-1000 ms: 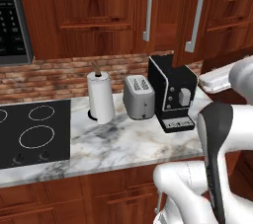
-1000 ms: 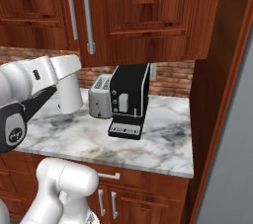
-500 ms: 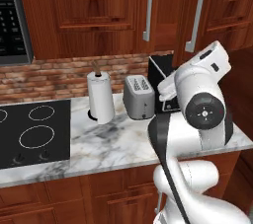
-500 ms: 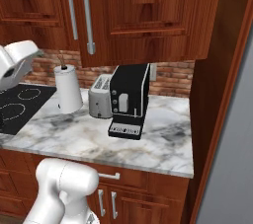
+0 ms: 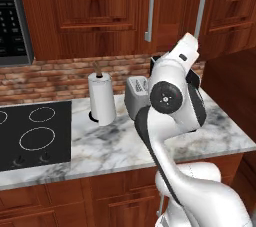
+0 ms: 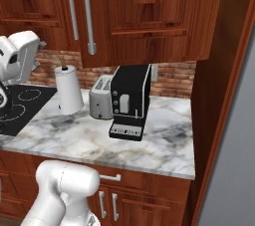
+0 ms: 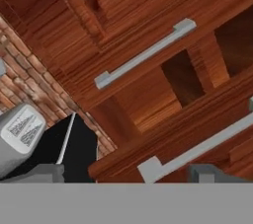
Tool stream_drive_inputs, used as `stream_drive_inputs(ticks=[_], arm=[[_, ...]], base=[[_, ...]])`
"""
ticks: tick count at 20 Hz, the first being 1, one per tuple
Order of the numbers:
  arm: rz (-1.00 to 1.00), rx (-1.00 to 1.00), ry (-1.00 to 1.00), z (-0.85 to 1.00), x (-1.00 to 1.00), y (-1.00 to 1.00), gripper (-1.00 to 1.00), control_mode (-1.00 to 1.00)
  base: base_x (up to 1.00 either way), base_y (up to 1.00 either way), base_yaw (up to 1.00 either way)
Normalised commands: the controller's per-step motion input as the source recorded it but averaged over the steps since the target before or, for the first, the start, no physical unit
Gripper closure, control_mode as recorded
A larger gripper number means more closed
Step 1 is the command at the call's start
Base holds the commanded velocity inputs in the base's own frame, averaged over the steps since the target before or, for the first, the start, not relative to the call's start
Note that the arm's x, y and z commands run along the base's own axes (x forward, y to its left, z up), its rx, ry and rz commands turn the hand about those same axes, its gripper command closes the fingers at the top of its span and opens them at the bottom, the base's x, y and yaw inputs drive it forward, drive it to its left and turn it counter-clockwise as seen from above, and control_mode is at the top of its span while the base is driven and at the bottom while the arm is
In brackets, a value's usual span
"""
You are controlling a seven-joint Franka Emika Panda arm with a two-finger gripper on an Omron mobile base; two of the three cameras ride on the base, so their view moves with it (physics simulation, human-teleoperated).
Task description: Get the candle and the beer from the cabinet and move them to the dining counter.
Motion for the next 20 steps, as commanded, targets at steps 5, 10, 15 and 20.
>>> stream_drive_inputs(ticks=[5,10,15,20], arm=[[-0.16,-0.10,0.22,0.00,0.52,-0.01,-1.00,-1.00],[-0.16,-0.09,0.21,0.00,0.47,-0.17,-1.00,-1.00],[-0.12,-0.09,0.17,0.00,0.48,-0.15,-1.00,-1.00],[-0.09,-0.08,0.14,0.00,0.42,-0.23,-1.00,-1.00]], base=[[0.00,0.00,0.00],[0.00,0.00,0.00],[0.00,0.00,0.00],[0.00,0.00,0.00]])
